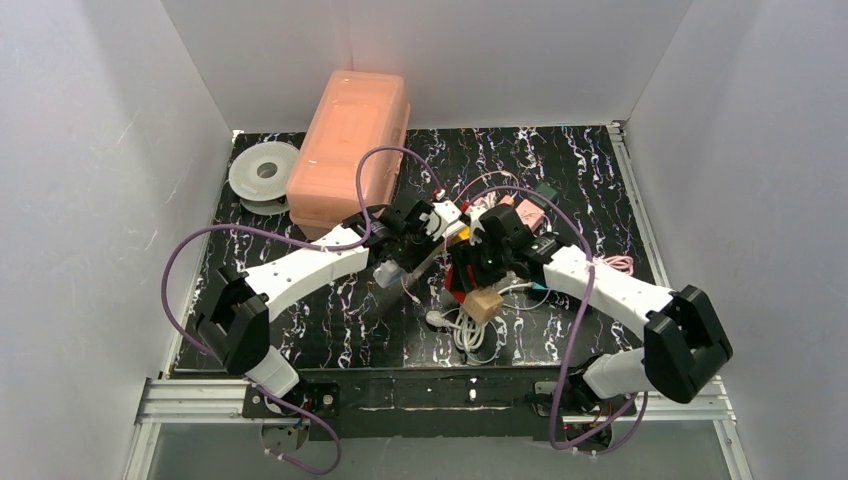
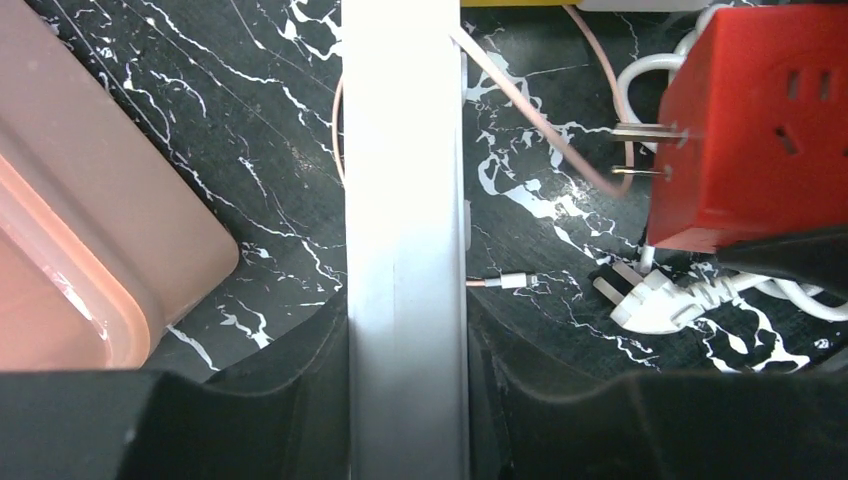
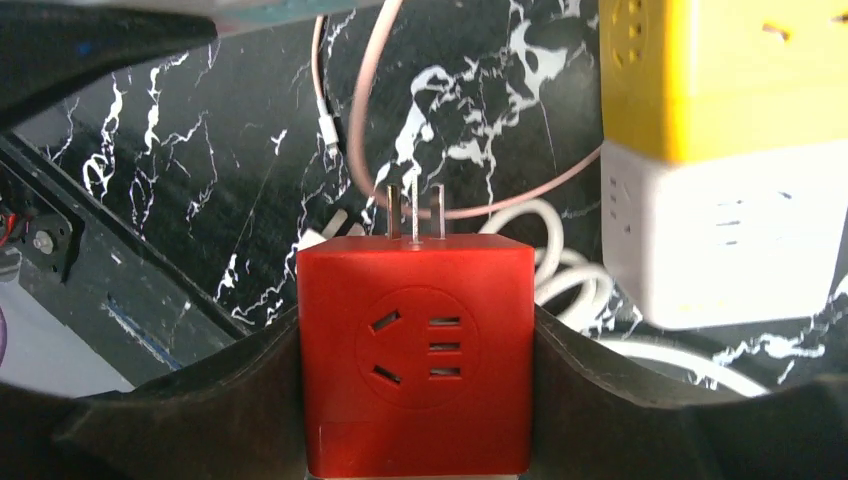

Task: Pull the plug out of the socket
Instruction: Remove the plug from the socket, then place the plug at the corner of the board.

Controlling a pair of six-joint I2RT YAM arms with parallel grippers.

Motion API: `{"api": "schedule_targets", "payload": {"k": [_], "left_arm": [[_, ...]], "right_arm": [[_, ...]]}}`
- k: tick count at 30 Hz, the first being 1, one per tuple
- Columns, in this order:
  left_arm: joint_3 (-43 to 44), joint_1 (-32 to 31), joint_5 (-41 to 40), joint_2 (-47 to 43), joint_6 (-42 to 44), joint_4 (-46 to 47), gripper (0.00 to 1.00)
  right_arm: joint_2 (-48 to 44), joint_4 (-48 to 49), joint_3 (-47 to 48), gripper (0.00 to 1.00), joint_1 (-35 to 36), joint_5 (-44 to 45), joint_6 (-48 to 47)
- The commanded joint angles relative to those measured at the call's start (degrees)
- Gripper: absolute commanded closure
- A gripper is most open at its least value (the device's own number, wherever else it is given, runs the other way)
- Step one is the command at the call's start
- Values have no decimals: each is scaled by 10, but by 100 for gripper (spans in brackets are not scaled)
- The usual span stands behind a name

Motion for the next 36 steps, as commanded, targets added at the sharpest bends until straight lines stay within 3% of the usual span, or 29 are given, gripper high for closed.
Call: {"api": "schedule_targets", "payload": {"k": [1, 3, 5, 11, 15, 22, 24, 25, 29, 36], "left_arm": [[-3, 6, -11, -3, -27, 14, 83], [-4, 6, 11, -4, -43, 9, 64], [-2, 7, 41, -4, -53, 0, 50], [28, 12, 126, 9, -74, -60, 36], [25, 20, 146, -19, -65, -65, 19], [-4, 38, 243, -177, 8, -80, 15], [-36, 38, 293, -252, 80, -74, 11], [-54, 37, 316, -297, 120, -65, 3], [-129, 34, 389, -445, 260, -21, 2], [-162, 32, 371, -490, 291, -45, 2]], "right_arm": [[-74, 1, -7, 99, 33, -27, -6], [-103, -13, -12, 99, 33, -9, -2], [-130, -32, -18, 99, 33, 10, 1], [-194, -79, -36, 99, 33, 64, 23], [-232, -89, -47, 99, 33, 70, 44], [-253, -88, -27, 99, 33, 10, 50], [-245, -82, -13, 99, 33, -24, 50], [-240, -75, -5, 99, 33, -43, 51], [-212, -48, 39, 99, 34, -110, 60], [-142, -73, 101, 99, 46, -68, 40]]}}
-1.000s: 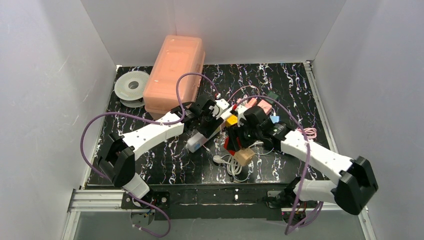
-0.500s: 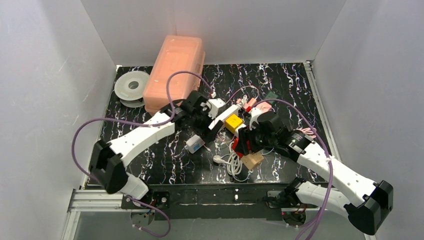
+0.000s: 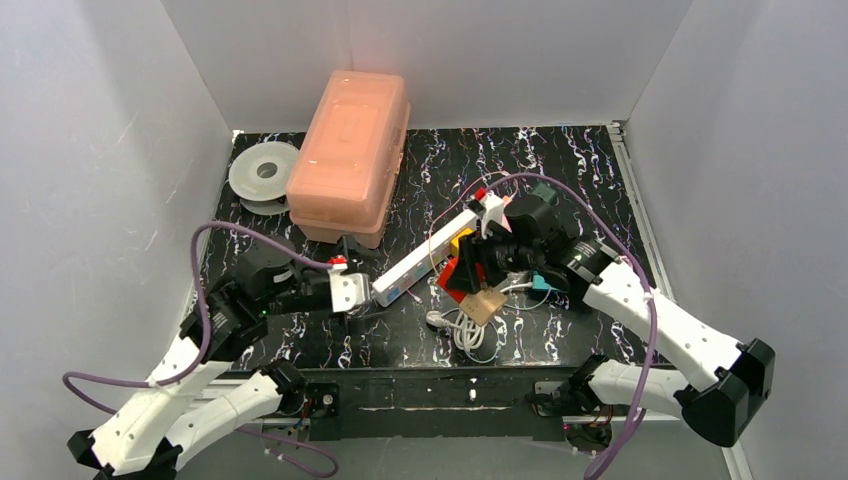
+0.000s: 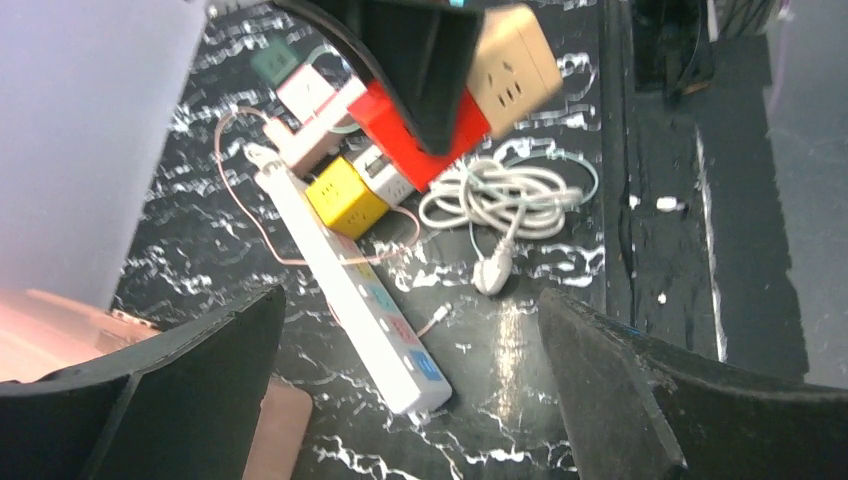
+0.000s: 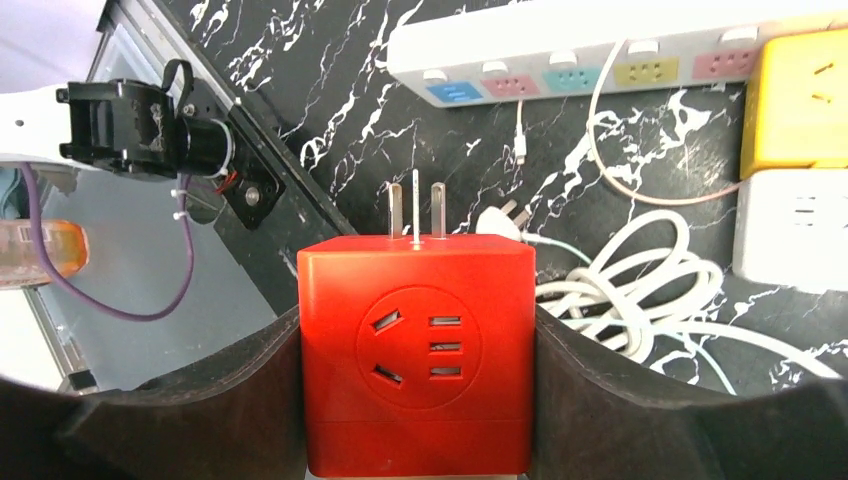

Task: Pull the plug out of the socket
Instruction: Place the plug at the corner of the board.

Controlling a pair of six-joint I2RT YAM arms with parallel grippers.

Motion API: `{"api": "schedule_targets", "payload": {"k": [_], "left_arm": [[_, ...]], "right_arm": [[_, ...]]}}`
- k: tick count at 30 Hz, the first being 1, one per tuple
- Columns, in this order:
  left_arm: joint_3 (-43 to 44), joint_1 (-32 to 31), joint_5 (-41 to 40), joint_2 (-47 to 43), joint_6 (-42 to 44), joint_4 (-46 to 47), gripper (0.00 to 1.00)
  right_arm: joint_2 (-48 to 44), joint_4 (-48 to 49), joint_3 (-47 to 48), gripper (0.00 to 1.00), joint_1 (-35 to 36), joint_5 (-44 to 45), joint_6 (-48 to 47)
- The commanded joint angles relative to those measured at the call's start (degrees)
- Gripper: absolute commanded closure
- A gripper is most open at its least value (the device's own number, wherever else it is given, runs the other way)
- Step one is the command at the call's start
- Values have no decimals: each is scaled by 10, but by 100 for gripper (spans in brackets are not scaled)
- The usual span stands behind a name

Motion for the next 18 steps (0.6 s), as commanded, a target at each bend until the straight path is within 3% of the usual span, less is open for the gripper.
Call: {"api": "schedule_targets", "payload": {"k": [1, 4, 12, 18], "left_arm": [[-51, 0, -1, 10, 39, -17, 2], [-69, 1, -35, -9, -3, -9, 2], [-46, 1, -90, -47, -82, -48, 2], [-20, 3, -129, -41, -135, -82, 2]], "right_arm": [[50, 13, 58, 99, 31, 28, -14], [119, 5, 79, 99, 105, 109, -19], [288, 119, 99, 99, 233, 186, -9], [357, 184, 79, 99, 299, 370, 1]]}}
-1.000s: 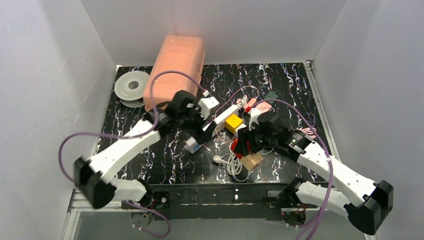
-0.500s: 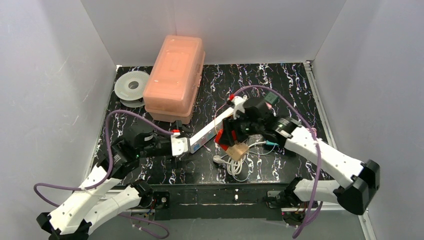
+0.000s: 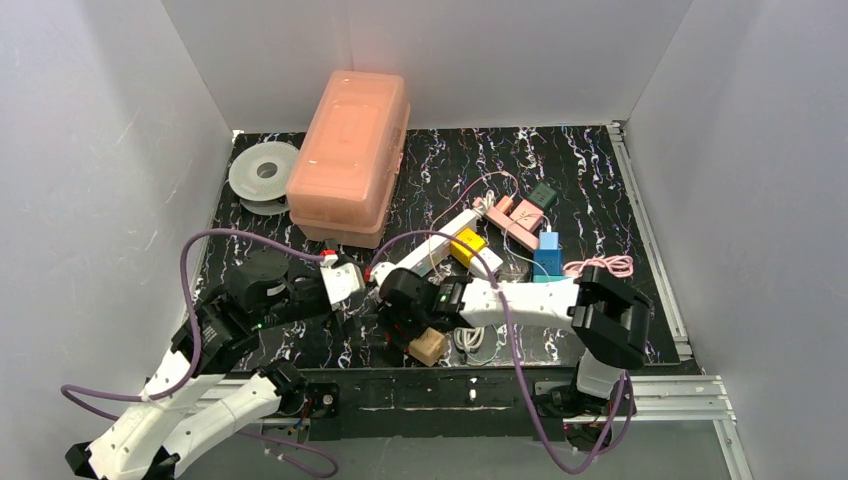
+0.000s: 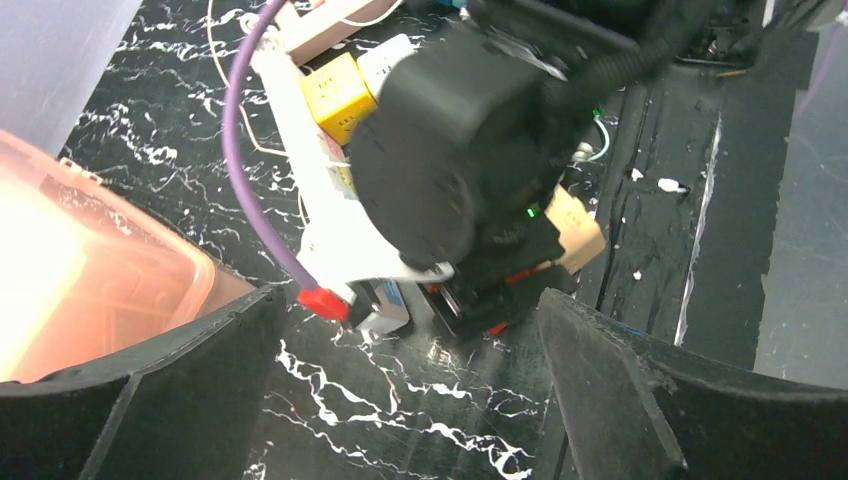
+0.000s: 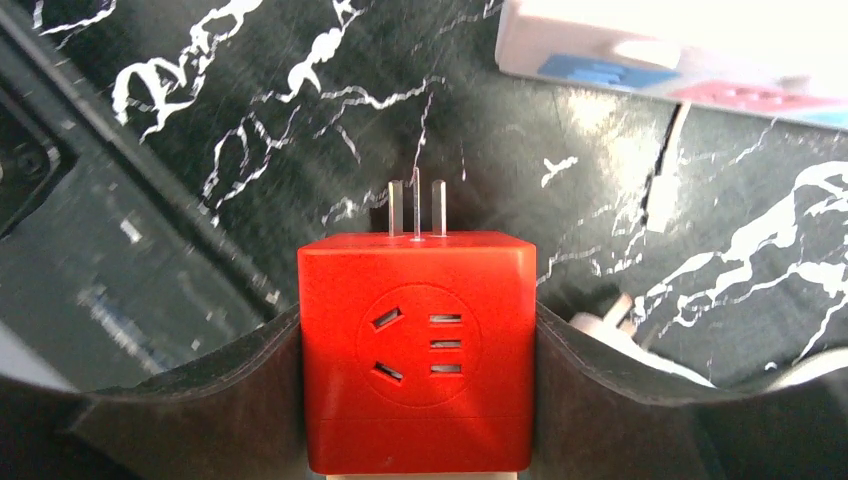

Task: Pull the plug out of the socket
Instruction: Place the plug at the corner of the board.

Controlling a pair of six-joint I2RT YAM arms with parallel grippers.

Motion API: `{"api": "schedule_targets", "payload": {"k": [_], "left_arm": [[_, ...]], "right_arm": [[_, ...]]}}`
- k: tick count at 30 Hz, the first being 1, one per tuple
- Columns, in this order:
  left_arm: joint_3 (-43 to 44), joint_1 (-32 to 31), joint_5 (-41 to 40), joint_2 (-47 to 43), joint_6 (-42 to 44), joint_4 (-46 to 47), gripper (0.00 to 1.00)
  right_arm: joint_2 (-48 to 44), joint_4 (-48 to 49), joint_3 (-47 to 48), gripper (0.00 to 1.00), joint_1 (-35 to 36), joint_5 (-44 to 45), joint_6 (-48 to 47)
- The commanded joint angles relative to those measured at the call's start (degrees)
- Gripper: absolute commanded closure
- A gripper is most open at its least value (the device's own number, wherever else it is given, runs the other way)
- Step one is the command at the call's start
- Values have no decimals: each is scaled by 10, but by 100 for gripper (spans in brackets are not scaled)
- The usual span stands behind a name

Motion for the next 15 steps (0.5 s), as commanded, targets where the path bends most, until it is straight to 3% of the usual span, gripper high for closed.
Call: {"api": "schedule_targets", "payload": {"k": [1, 5, 6, 7, 8, 9, 13, 15], "left_arm": [[25, 3, -40, 7, -56, -34, 2], [24, 6, -64, 22, -84, -39, 2], [24, 8, -70, 28, -93, -40, 2], [26, 11, -74, 37, -101, -40, 2], [27, 19, -83, 51, -110, -32, 2], [28, 29, -84, 69, -117, -23, 2], [77, 128, -13, 215, -150, -14, 2], [100, 131, -2, 284, -140, -14, 2]], "right_arm": [[24, 97, 7, 99, 34, 165, 15], [49, 127, -15, 95, 42, 217, 36], [54, 133, -23, 85, 44, 220, 42], [57, 135, -28, 65, 46, 218, 49], [55, 131, -35, 35, 53, 210, 52], [32, 127, -42, 26, 59, 202, 52], [-181, 69, -58, 16, 44, 143, -6], [-241, 27, -58, 15, 35, 152, -10]]}}
